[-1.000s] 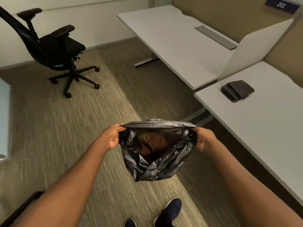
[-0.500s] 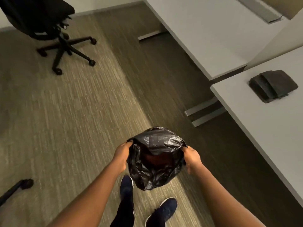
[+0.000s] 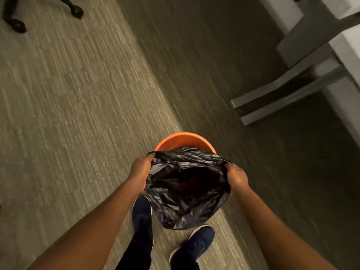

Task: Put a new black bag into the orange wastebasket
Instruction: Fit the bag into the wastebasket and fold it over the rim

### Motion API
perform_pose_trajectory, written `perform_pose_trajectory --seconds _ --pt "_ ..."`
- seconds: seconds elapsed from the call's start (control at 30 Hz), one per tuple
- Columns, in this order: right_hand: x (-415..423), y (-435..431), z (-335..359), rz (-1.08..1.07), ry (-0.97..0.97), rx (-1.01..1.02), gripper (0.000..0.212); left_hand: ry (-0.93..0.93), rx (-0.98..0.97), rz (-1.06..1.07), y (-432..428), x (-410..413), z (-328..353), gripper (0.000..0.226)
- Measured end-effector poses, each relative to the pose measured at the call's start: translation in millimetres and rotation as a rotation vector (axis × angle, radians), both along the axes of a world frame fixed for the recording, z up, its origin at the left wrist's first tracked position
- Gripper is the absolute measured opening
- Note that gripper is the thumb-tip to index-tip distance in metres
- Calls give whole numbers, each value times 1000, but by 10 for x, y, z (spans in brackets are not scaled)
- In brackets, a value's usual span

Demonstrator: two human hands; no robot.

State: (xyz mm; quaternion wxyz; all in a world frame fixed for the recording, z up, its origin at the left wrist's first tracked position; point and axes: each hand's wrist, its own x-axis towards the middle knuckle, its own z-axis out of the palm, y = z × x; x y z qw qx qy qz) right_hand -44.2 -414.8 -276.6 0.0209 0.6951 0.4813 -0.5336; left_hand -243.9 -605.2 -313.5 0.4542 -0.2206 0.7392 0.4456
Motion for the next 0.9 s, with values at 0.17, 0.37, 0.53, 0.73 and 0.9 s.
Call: perform_pose_trajectory --seconds 0.17,0.37,0.53,0.73,0.9 --pt "-165 313 -748 99 -101 84 28 425 -75 -693 19 -240 -507 59" --pt "-424 649 -1268 206 -191 194 40 671 -79 -976 93 -554 -1148 40" --pt "-692 886 -1532 305 -284 259 66 432 -104 -564 365 -710 -1364 41" --pt "-958 1075 -1844 358 -329 219 61 120 -178 -306 630 -856 -1715 51" --pt "-778 1053 -2031 265 -247 -116 34 -81 -151 -300 547 -782 -1801 19"
